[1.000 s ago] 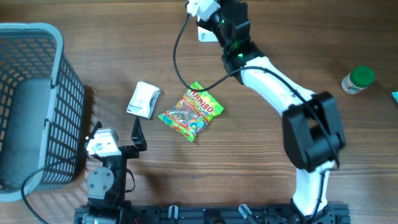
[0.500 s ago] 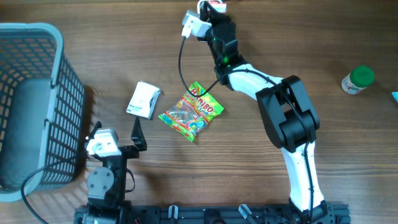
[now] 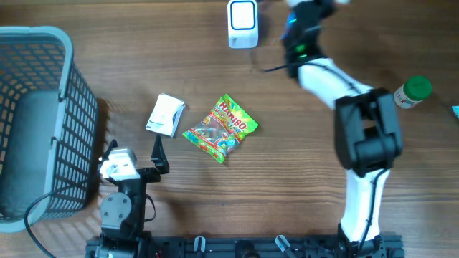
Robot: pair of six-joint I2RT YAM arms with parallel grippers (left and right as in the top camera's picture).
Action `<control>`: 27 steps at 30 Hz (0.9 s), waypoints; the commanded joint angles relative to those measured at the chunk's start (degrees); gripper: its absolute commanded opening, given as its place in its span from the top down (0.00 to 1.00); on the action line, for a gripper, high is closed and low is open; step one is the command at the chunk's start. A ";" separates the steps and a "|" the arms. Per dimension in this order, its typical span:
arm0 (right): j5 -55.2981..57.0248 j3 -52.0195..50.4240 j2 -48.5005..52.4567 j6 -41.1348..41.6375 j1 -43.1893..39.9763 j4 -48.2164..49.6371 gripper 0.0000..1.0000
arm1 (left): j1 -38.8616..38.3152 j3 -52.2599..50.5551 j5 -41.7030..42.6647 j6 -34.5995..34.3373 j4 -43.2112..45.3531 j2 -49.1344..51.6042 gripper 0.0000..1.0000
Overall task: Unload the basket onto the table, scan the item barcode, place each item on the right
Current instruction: 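Carry the Kleenex pack to the right side and release it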
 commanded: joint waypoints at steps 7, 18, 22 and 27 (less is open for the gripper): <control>9.68 0.35 -0.85 30.58 -21.64 -31.17 0.96 | -0.22 -0.48 -0.55 -0.52 0.35 -0.13 0.00; -25.00 0.37 -1.22 53.40 -35.69 -55.21 0.54 | -0.22 -0.48 -0.52 -0.52 0.35 -0.13 0.00; -28.50 2.47 -7.93 55.98 -38.07 -54.97 0.19 | -0.22 -0.48 -0.55 -0.52 0.35 -0.13 0.00; -59.78 5.60 -18.97 66.42 -37.53 -59.01 0.00 | -0.22 -0.48 -0.52 -0.52 0.35 -0.13 0.00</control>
